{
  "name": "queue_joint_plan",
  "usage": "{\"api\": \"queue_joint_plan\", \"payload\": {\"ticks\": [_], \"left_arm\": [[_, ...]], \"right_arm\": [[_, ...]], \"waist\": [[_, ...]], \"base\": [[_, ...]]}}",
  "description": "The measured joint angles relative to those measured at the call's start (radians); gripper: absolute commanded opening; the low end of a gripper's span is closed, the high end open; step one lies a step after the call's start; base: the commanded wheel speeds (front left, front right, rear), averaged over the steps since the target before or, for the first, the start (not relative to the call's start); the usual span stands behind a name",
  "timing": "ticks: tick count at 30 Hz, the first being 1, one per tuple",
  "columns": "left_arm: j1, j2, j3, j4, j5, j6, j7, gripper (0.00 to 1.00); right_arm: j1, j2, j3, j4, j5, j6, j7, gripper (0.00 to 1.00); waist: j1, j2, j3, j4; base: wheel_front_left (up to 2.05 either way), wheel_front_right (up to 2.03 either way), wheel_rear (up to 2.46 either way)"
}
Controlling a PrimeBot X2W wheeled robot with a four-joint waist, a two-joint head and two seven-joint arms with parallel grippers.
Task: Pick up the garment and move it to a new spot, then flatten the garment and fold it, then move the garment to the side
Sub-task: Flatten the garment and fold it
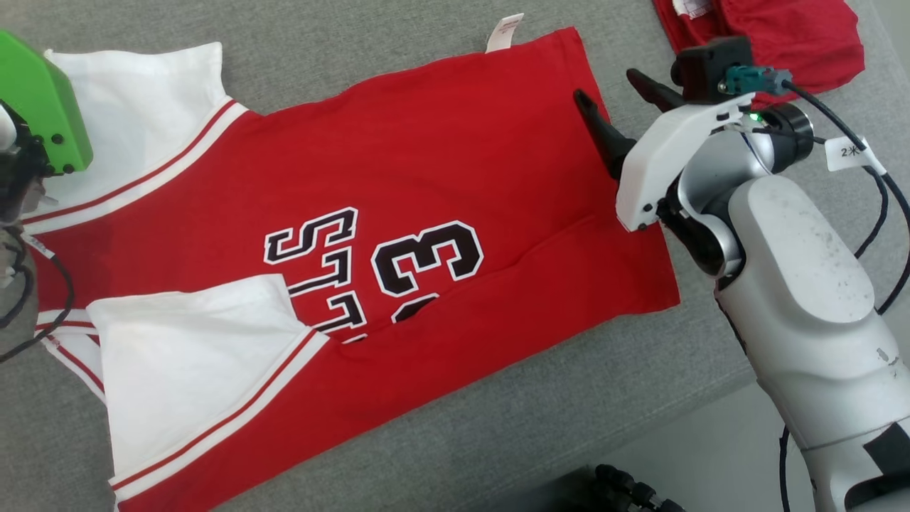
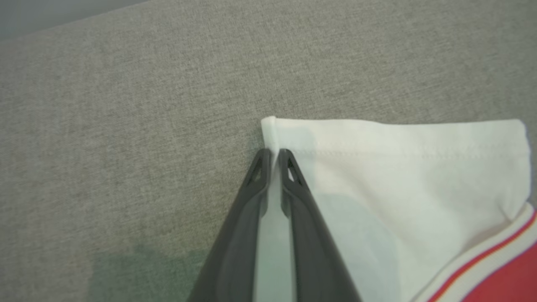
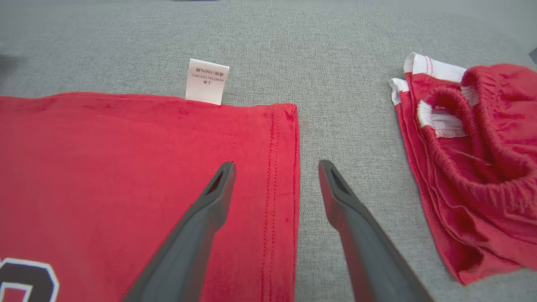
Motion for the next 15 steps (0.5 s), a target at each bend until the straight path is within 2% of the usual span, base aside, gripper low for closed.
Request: {"api": "queue_joint_plan", "payload": {"ticks": [4,15], "left_arm": [[-0.008,-0.027,0.0,-0.007,-0.011,-0.002,-0.02,0.0],[-0.037,-0.095,-0.012,-0.054,-0.047,-0.053,-0.06,0.0]], "right_arm": [[-0.066,-0.019,0.015,0.049,-0.002,0.0,0.018,1.0],[-0.2,-0.069,0.031,0.265,-0.012,0.0,0.064,1.0]], "waist": [[0.0,0.0,-0.002,0.024],[0.0,0.0,-0.005,0.126]], "base": [[0.0,0.0,0.0],[0.0,0.0,0.0]]}}
